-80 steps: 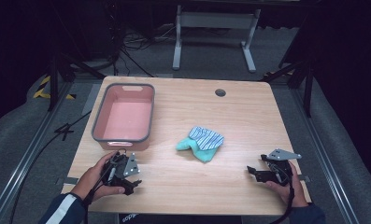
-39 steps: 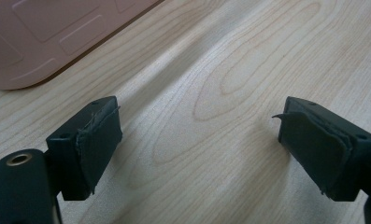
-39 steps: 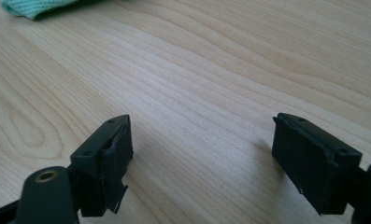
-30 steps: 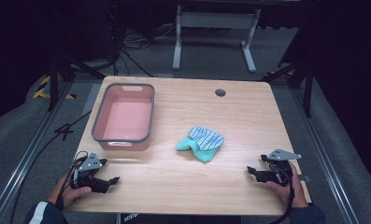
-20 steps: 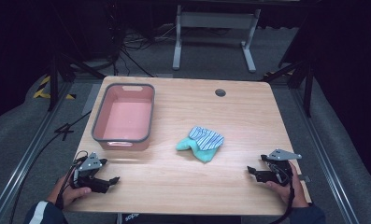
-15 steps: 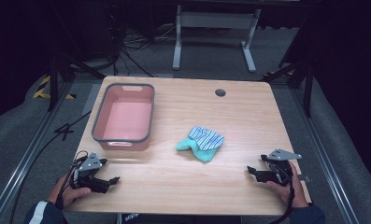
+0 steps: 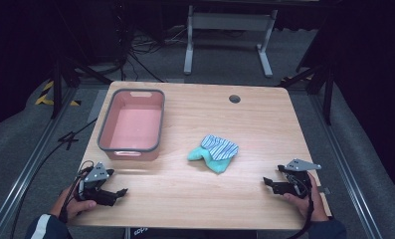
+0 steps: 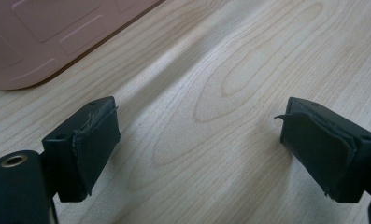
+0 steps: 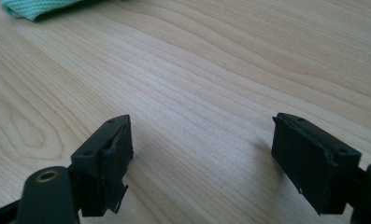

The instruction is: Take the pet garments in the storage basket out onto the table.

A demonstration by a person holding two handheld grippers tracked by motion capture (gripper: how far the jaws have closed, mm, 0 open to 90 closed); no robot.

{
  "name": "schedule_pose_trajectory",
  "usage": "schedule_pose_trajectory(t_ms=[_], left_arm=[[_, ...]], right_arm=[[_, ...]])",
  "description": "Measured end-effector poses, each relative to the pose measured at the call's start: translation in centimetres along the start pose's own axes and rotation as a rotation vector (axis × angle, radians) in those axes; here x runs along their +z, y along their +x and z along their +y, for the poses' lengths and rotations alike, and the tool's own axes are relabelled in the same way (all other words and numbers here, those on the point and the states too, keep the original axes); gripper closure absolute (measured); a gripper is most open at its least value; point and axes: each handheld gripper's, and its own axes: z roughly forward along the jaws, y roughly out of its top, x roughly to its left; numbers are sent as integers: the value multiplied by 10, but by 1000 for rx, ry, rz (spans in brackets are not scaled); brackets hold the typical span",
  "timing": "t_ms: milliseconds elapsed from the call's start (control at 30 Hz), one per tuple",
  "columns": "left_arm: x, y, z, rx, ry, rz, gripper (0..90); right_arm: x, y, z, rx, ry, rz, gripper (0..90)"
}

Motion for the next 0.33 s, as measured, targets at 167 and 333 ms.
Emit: schedule_pose_trajectory(t_ms=[167,333], left_arm=[[0,0,1,4,8,9,106],[0,0,1,4,8,8,105]], right_arm=[[0,0,0,1,0,-1,213],[0,0,0,1,0,-1,213]])
